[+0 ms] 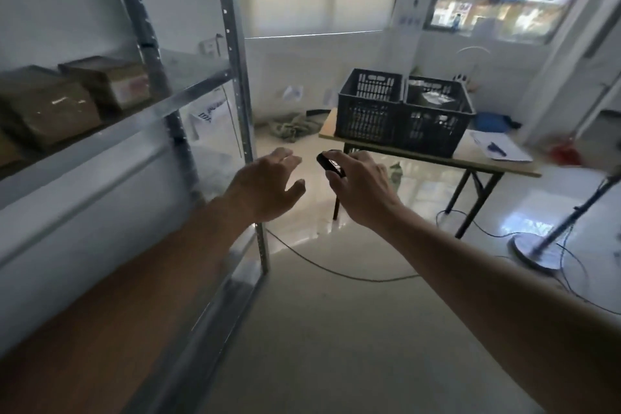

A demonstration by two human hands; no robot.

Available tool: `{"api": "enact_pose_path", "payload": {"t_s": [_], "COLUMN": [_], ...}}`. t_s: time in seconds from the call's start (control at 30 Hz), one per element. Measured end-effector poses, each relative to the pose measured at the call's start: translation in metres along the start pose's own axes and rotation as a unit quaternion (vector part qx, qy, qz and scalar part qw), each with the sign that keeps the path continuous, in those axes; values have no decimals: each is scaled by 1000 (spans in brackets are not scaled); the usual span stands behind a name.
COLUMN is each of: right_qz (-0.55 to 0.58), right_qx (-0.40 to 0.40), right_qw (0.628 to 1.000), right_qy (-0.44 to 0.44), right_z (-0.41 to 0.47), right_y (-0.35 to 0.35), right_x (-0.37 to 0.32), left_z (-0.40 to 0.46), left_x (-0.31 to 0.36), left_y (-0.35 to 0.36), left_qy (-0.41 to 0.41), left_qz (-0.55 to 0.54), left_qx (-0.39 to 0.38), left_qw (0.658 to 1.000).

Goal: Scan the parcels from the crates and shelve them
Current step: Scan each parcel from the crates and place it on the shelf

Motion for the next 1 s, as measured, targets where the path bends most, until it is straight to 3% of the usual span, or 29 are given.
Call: {"api": "enact_pose_path", "payload": {"t_s": [0.53, 1.0], "right_qz": [0, 0], "right_qx": [71, 77], "right_qw": [991, 989], "right_qy": [110, 125], "right_z": [143, 301], "right_y": [-63, -128], "right_x": [237, 468], "left_z": [291, 552], "left_x": [123, 240], "left_y": [84, 154], "left_qy": [129, 123], "left_qz": [-65, -115], "left_qx": [-4, -33], "left_qw": [990, 985]}}
Point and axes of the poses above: each hand's wrist, its own z-axis towards the middle knuckle, its own y-axis out of the palm, x = y × z, the point moved 5 cm from there along z, towards the middle knuckle, and after that the axes turned 5 degrees about z, right-handed, at the moved point
